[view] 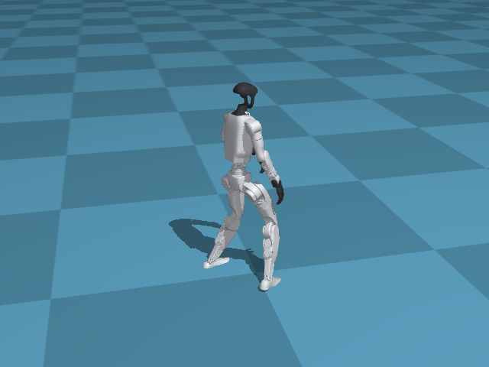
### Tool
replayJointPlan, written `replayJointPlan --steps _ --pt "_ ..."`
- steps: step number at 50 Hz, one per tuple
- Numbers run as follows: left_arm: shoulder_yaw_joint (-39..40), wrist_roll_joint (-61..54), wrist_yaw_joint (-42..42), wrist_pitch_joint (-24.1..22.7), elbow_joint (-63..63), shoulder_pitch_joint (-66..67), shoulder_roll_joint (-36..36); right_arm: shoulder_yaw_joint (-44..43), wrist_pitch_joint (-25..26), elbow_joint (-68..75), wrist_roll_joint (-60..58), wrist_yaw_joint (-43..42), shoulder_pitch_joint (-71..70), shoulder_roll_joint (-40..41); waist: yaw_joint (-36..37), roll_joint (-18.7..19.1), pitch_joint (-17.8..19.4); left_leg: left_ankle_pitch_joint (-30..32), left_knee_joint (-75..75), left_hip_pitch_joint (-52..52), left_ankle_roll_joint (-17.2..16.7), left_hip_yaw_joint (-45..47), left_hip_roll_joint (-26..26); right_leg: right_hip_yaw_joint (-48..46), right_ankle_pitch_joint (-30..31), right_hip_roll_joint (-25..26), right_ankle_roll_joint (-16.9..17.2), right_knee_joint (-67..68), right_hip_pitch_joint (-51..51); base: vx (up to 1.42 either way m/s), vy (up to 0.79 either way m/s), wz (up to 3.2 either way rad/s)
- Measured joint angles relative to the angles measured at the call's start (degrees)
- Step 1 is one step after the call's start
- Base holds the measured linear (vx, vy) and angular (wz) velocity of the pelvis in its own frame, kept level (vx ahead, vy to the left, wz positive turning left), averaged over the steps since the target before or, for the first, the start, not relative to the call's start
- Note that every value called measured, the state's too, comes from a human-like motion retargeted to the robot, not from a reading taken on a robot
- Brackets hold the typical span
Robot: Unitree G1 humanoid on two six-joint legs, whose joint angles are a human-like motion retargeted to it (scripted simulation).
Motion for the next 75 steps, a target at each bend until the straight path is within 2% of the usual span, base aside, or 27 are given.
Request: replayJointPlan --steps 3,5,9,12,16,21,23,27,30,35,39,42,45,50,54,57,60,62,66,68,71,73,75 --pt "-0.5 -1.4 -1.9 -0.2 -3.8 0.5 1.4 -1.0 0.1 1.0 -0.9 -1.5 0.0 0.4 -1.0 -1.2 0.6 1.4 -3.8 1.0 0.5 2.7 -1.6 0.1 1.5 -0.3 0.6 0.8 -1.8 -0.12 0.26 -0.4" --pt "-1.3 -1.5 -2.8 -0.6 -5.3 1.3 1.5 -1.2 0.1 1.4 -1.6 -2.7 0.7 0.4 -2.0 -2.3 1.3 1.7 -3.6 0.8 0.4 4.1 -2.7 1.3 -0.2 1.5 1.8 2.1 -1.8 -0.13 0.2 -0.29" --pt "-2.6 -2.0 -5.7 -1.3 -9.3 2.0 3.1 -1.4 -0.4 2.1 -3.8 -5.6 1.6 0.4 -3.1 -4.1 1.6 3.9 -8.6 2.2 0.4 7.7 -4.9 -2.0 -3.1 1.5 1.6 4.1 -3.3 -0.1 0.2 -0.5" --pt "-4.1 -2.4 -7.5 -1.8 -12.5 0.8 4.8 -1.1 -1.0 2.1 -5.7 -8.2 2.2 0.4 -4.0 -5.1 0.8 6.4 -14.8 3.4 0.4 10.0 -6.5 -6.7 -5.6 0.9 0.3 5.6 -5.0 -0.05 0.15 -0.46" --pt "-6.5 -1.8 -8.2 -2.8 -15.4 -1.0 5.5 0.8 -2.1 0.9 -8.1 -10.8 3.9 -0.1 -5.1 -6.9 0.4 6.1 -13.8 2.5 0.2 13.4 -8.1 -11.7 -9.8 0.1 -1.8 7.6 -4.2 -0.06 0.08 -0.44" --pt "-8.5 -1.7 -8.7 -2.9 -17.6 -4.7 5.9 2.2 -3.5 -2.5 -10.9 -13.4 5.5 -1.3 -6.2 -6.5 -1.0 5.9 -13.4 1.3 -0.2 15.6 -7.9 -16.5 -13.2 0.2 -4.7 4.9 -1.6 -0.02 0.01 -0.23" --pt "-8.4 -1.8 -8.7 -2.6 -17.8 -6.1 5.8 2.3 -4.0 -4.7 -11.8 -14.0 6.1 -2.3 -6.4 -4.9 -1.1 4.8 -11.6 0.4 -0.3 15.8 -6.4 -18.7 -14.2 0.9 -6.2 1.7 0.2 0.0 0.0 0.0" --pt "-6.6 -1.2 -8.0 -1.8 -16.5 -5.6 4.0 2.2 -4.9 -7.3 -12.7 -14.4 7.5 -3.1 -5.8 -4.1 -0.9 2.1 -3.3 -1.8 -0.5 16.6 -4.6 -20.3 -17.3 1.1 -8.6 -0.1 2.9 -0.01 -0.03 -0.08" --pt "-3.2 -0.3 -5.9 -1.2 -14.7 -4.2 1.7 1.6 -5.2 -8.9 -13.2 -14.1 7.3 -4.3 -5.3 -1.8 -0.2 1.1 7.2 -5.5 -1.1 18.4 0.1 -21.8 -17.9 3.3 -10.4 -2.6 5.2 0.02 -0.01 0.05" --pt "3.6 2.1 -1.1 0.0 -12.7 -0.2 -3.8 0.9 -4.6 -7.8 -14.1 -12.5 5.9 -5.9 -2.2 3.2 2.1 6.4 31.2 -15.3 -3.2 16.3 8.6 -22.4 -18.7 9.4 -13.6 -3.2 7.7 0.08 -0.05 -0.13" --pt "8.3 2.0 1.3 1.3 -11.9 2.8 -7.8 -0.3 -4.3 -5.3 -13.8 -10.9 3.8 -7.0 0.6 5.8 2.4 8.4 37.3 -22.2 -2.3 14.6 10.7 -21.6 -18.9 11.4 -14.4 -4.2 8.8 0.18 -0.03 -0.27" --pt "11.2 0.9 2.6 2.3 -11.2 4.5 -9.9 -1.4 -4.2 -4.0 -12.2 -9.9 2.3 -7.2 2.4 5.9 2.1 9.1 31.4 -25.8 -2.0 14.3 8.5 -20.7 -19.2 10.3 -14.1 -5.1 10.0 0.26 -0.01 -0.28" --pt "13.7 -0.3 4.0 3.4 -10.2 5.7 -11.5 -2.3 -4.3 -3.6 -10.0 -8.9 0.8 -7.2 3.5 4.7 1.6 11.6 19.0 -27.6 -2.8 13.9 3.8 -19.9 -19.6 7.8 -13.5 -6.3 11.6 0.31 0.0 -0.18" --pt "16.6 -1.1 6.0 4.8 -8.9 6.1 -13.1 -3.1 -4.5 -4.5 -6.6 -7.8 -1.7 -7.2 3.8 1.7 -0.1 20.8 -7.4 -26.4 -4.9 10.9 -6.3 -18.5 -21.9 2.7 -12.9 -6.5 13.1 0.35 0.02 -0.11" --pt "17.4 -0.5 7.5 5.4 -8.3 5.0 -13.9 -3.6 -4.7 -6.1 -3.7 -7.9 -2.4 -6.6 4.2 0.6 -1.1 26.1 -14.0 -25.2 -5.0 8.5 -9.7 -17.0 -23.8 1.2 -13.0 -5.4 15.0 0.41 0.05 -0.33" --pt "17.4 0.0 8.9 5.6 -7.4 4.1 -14.8 -3.8 -5.1 -7.6 -1.7 -8.3 -1.9 -5.7 4.3 -0.5 -2.0 27.0 -8.9 -26.2 -3.9 8.3 -11.5 -17.3 -25.1 -0.5 -12.5 -2.2 16.3 0.44 0.08 -0.4" --pt "17.0 0.1 10.6 6.0 -5.4 2.0 -15.8 -4.2 -5.2 -9.1 0.2 -8.7 -1.6 -5.0 4.1 -2.1 -2.9 25.7 -4.0 -26.2 -1.9 8.5 -13.7 -16.0 -24.1 -2.2 -10.6 1.4 17.7 0.46 0.11 -0.28" --pt "16.4 -0.3 12.0 6.3 -3.2 0.1 -16.7 -4.5 -5.2 -10.2 1.1 -9.0 -1.5 -4.8 3.8 -3.1 -3.3 23.9 -2.7 -25.0 -0.2 8.9 -15.3 -15.0 -20.4 -3.5 -8.2 4.0 18.3 0.45 0.13 -0.25" --pt "15.3 -0.7 15.6 6.3 2.1 -4.6 -18.6 -5.6 -4.9 -12.8 2.5 -10.5 -2.3 -5.6 3.2 -5.0 -3.5 21.9 -4.7 -20.3 2.7 9.1 -18.9 -12.3 -5.8 -5.3 -0.8 10.9 18.6 0.42 0.13 -0.17" --pt "15.1 -0.4 17.0 6.4 3.6 -5.3 -19.4 -6.2 -5.0 -13.9 2.8 -12.1 -2.5 -6.1 2.5 -5.6 -4.0 20.1 -4.0 -18.8 3.8 9.2 -20.2 -12.0 0.7 -6.1 1.5 15.3 17.7 0.4 0.09 -0.13" --pt "14.7 0.2 19.1 6.1 6.5 -7.2 -20.2 -7.8 -5.0 -15.6 3.3 -15.4 -4.2 -7.7 1.6 -4.7 -4.1 17.9 -4.3 -15.7 4.8 8.8 -20.6 -12.9 6.2 -7.5 1.8 20.6 14.8 0.38 0.1 -0.24" --pt "14.1 0.7 19.9 6.2 8.1 -7.3 -20.7 -9.0 -5.1 -16.1 3.6 -18.0 -5.2 -8.7 0.8 -4.3 -4.3 16.1 -3.2 -14.3 5.5 8.8 -21.7 -13.2 6.3 -10.4 1.8 23.7 12.7 0.37 0.19 -0.19" --pt "13.5 0.7 20.3 6.0 11.2 -9.2 -21.4 -10.4 -5.2 -15.9 4.3 -20.7 -7.9 -10.3 0.1 -2.6 -4.0 16.0 -5.6 -11.7 5.8 8.0 -22.2 -14.2 4.8 -13.1 -0.7 25.2 9.3 0.37 0.18 -0.19"
